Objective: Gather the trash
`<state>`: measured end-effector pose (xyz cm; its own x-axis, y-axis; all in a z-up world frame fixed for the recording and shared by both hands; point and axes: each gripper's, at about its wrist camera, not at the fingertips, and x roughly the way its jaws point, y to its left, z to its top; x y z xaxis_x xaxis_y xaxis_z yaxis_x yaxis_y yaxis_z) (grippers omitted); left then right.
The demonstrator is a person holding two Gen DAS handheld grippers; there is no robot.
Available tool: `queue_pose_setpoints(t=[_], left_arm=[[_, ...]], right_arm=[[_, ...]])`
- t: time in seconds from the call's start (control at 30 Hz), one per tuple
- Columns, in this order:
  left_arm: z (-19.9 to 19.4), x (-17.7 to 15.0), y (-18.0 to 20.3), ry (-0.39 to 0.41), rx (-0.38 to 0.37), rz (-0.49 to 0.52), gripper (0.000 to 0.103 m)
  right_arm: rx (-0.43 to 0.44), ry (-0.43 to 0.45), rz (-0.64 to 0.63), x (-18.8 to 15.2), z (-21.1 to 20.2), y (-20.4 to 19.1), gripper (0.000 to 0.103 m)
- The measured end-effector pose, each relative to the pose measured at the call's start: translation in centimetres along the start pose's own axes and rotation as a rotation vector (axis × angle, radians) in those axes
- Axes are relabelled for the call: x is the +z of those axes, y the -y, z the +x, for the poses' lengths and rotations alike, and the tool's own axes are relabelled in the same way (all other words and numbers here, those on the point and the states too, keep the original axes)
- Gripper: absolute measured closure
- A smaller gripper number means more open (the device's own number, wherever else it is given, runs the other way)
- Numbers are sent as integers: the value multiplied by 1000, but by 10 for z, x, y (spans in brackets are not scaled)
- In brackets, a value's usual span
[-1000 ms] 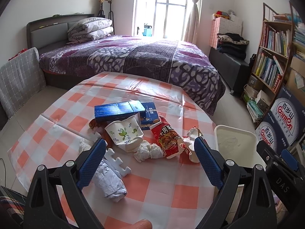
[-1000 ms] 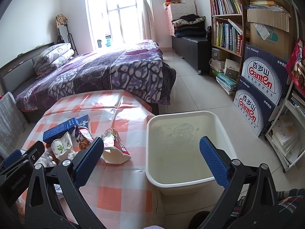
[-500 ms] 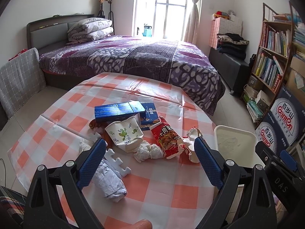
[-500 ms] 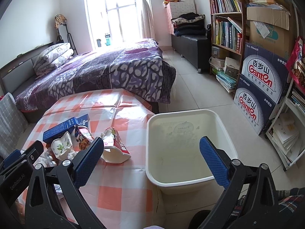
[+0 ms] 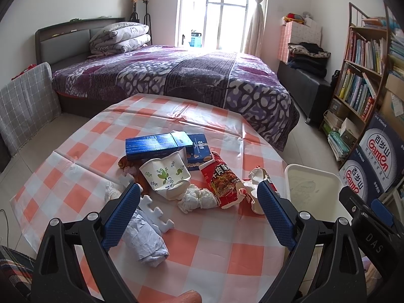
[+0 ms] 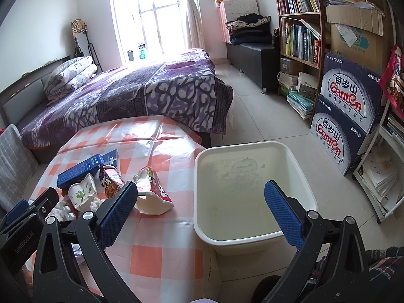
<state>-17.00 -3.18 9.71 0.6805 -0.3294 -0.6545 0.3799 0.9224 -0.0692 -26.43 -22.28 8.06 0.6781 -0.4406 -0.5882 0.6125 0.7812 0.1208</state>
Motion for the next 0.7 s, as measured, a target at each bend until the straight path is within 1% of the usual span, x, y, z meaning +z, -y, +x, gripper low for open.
queue_pose_setpoints(t=[0.23,0.3,0.37,0.47,0.53,0.6,0.63,0.67,0.7], left_arm=[[2,-2,-1,-4,0,-7,12],[4,-1,-3,-13,0,-14,12],[8,1,-5,-37,16,-19,12],[26,7,-13,-114,47,-27,12],[37,11,-25,-155,58,-50,12],[45,14,-39,-187,87,-79,12],[49,16,-46,-204,103,-91,12],[53,18,-54,-222,111,-104,12],[57,19,-62,-239,112,-120,12]], right_arm=[[-5,-7,-8,-1,2,-3,7],[-4,-11,-1,-1,4,3,7],[0,-24,11,-2,8,2,7],[2,-84,38,3,16,1,7],[8,-143,51,8,23,-5,7],[32,-236,74,14,30,-10,7],[40,-240,71,17,33,-13,7],[51,-269,73,20,37,-16,7],[54,-276,58,22,41,-20,7]])
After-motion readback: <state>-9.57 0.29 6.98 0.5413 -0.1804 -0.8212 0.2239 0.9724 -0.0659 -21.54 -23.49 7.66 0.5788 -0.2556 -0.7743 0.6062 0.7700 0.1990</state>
